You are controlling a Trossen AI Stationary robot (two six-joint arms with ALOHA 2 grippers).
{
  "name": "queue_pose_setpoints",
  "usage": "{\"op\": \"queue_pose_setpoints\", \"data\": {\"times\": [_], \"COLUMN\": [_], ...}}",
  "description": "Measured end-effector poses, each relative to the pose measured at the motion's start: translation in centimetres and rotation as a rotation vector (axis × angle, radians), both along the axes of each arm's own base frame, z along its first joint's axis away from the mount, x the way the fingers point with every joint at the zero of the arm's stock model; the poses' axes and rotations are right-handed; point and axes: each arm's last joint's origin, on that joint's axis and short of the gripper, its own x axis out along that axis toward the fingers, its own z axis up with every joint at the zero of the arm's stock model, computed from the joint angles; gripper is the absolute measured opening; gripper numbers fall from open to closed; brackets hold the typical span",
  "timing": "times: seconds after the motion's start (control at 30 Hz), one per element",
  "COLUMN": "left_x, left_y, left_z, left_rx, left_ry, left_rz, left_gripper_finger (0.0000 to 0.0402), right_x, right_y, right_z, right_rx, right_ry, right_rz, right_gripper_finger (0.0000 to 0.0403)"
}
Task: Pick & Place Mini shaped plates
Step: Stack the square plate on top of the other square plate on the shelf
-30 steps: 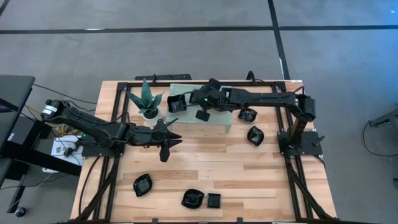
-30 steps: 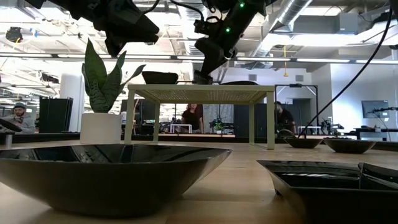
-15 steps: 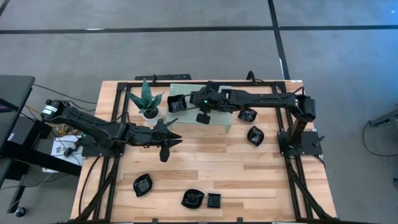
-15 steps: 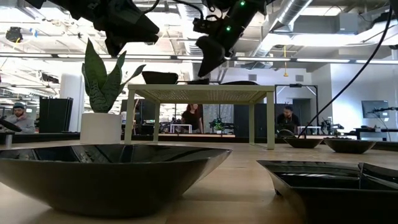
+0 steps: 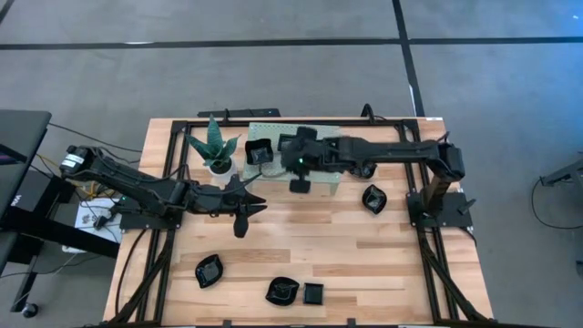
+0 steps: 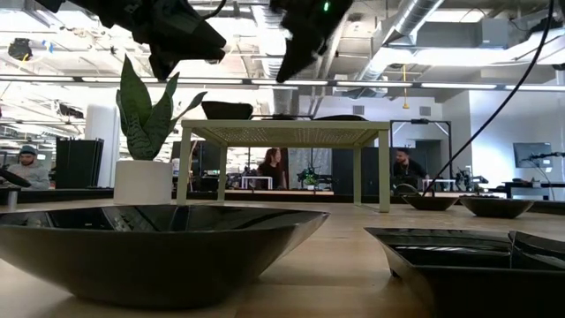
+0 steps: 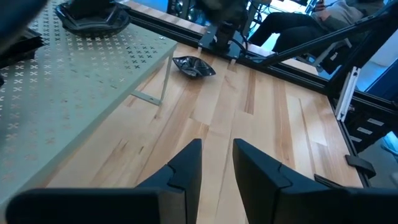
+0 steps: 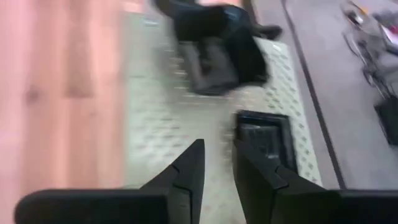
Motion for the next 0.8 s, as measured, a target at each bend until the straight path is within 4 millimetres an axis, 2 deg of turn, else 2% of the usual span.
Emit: {"op": "queue_pose_setpoints", "data": {"times": [0.17,0.33,0.4,0.5,0.63,0.8], "left_x": [-0.2,-0.4,-0.4,-0.4,-0.4,-0.3], "left_y": [-0.7,-1.5,-1.6,-1.7,-1.7,-1.7], "left_z": [0.0,0.1,0.2,0.3,0.2,0.4], "left_rx": [-0.015,-0.021,-0.024,-0.025,-0.031,-0.037], "left_ry": [-0.002,-0.018,-0.025,-0.03,-0.03,-0.047], "left_rz": [-0.025,-0.063,-0.068,-0.068,-0.064,-0.064], "left_gripper_finger": [0.0092,0.0092,0.0092,0.0092,0.0092,0.0092], "right_x": [-1.1,-4.8,-6.4,-8.5,-10.5,-10.1], "right_y": [4.4,7.3,8.3,9.9,12.8,15.6], "right_z": [1.8,3.8,3.6,1.4,-3.6,-7.2], "right_rx": [-0.061,-0.041,-0.001,0.102,0.287,0.641], "right_ry": [0.092,0.139,0.128,0.132,0.185,0.229], "right_rz": [0.097,0.095,0.077,0.078,0.184,0.43], "right_gripper_finger": [0.0075,0.0075,0.0075,0.0075,0.0075,0.0075]}}
